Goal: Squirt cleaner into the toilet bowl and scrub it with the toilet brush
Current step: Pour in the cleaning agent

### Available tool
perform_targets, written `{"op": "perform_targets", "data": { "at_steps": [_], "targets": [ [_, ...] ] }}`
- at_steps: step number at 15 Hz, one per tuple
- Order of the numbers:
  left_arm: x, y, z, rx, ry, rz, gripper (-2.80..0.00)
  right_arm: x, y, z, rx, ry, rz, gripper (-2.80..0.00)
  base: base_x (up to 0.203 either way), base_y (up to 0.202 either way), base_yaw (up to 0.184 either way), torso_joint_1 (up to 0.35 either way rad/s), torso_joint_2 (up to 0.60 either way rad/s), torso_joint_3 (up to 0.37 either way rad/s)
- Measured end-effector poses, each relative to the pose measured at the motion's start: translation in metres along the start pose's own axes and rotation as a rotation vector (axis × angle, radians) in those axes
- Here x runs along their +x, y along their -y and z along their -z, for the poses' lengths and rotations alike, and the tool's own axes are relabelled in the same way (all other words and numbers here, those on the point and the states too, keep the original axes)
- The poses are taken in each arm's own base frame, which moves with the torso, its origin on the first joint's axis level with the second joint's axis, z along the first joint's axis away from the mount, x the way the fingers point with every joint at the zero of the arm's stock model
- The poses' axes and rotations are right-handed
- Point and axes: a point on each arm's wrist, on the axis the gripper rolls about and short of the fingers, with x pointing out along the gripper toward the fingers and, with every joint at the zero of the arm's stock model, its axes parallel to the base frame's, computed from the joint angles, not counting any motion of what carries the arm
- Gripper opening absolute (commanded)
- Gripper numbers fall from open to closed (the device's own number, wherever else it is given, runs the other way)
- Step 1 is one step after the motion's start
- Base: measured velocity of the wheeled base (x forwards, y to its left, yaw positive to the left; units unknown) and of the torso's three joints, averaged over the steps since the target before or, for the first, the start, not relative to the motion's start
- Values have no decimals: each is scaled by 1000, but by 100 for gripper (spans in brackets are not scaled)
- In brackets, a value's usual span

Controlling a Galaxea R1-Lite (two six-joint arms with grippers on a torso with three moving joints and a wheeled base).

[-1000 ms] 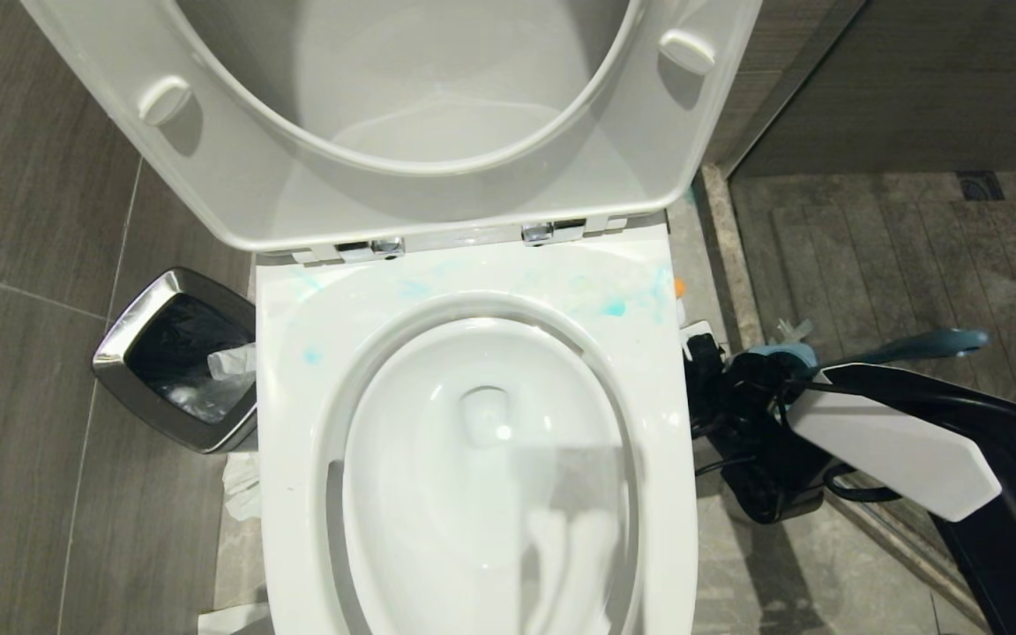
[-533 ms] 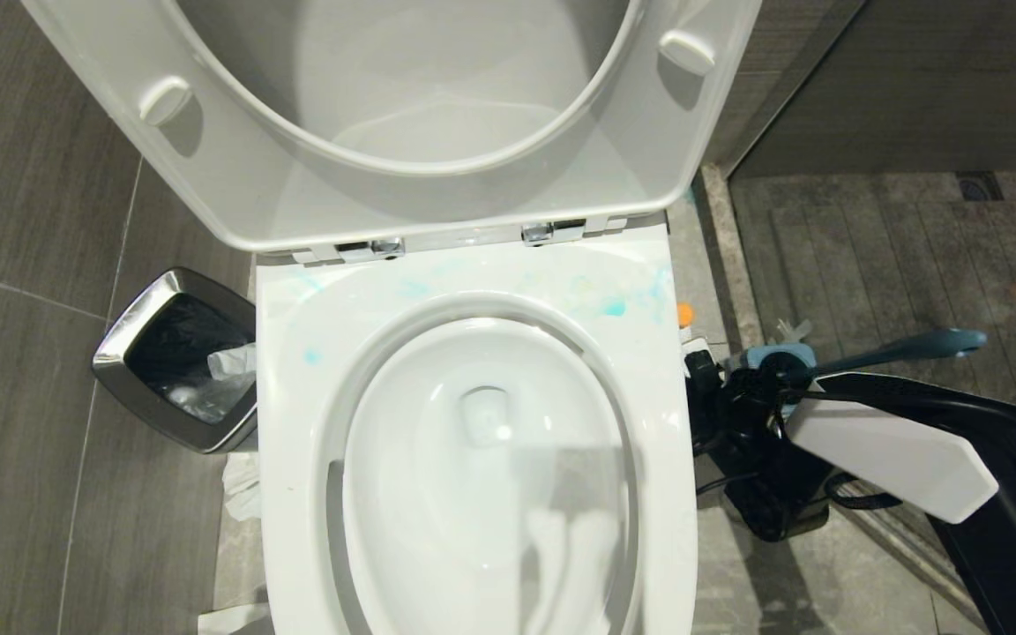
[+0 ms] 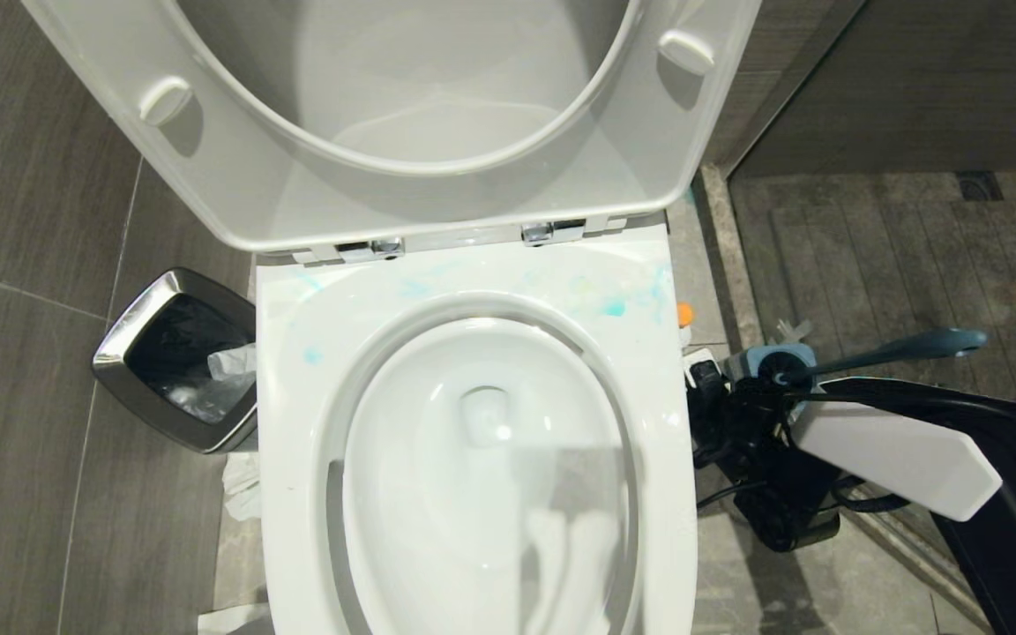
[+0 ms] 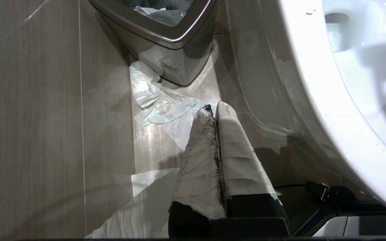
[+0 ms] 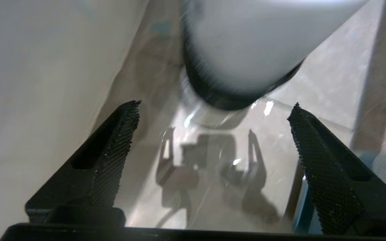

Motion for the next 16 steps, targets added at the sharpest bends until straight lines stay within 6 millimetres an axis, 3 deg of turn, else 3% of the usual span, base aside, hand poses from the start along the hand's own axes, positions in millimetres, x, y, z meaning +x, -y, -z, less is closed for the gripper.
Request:
{"op": "perform_targets", "data": {
  "at_steps": [6, 10, 16],
  "targets": [
    [0, 0, 0, 0, 0, 0, -280, 30, 15, 6, -109, 123, -120, 0, 0, 0, 0, 0, 0, 0],
    [0, 0, 0, 0, 0, 0, -280, 50, 18, 2, -128, 209, -100, 0, 0, 0, 0, 0, 0, 0],
    [0, 0, 0, 0, 0, 0, -280, 59, 18, 2, -162, 251, -84, 0, 0, 0, 0, 0, 0, 0]
  ]
}}
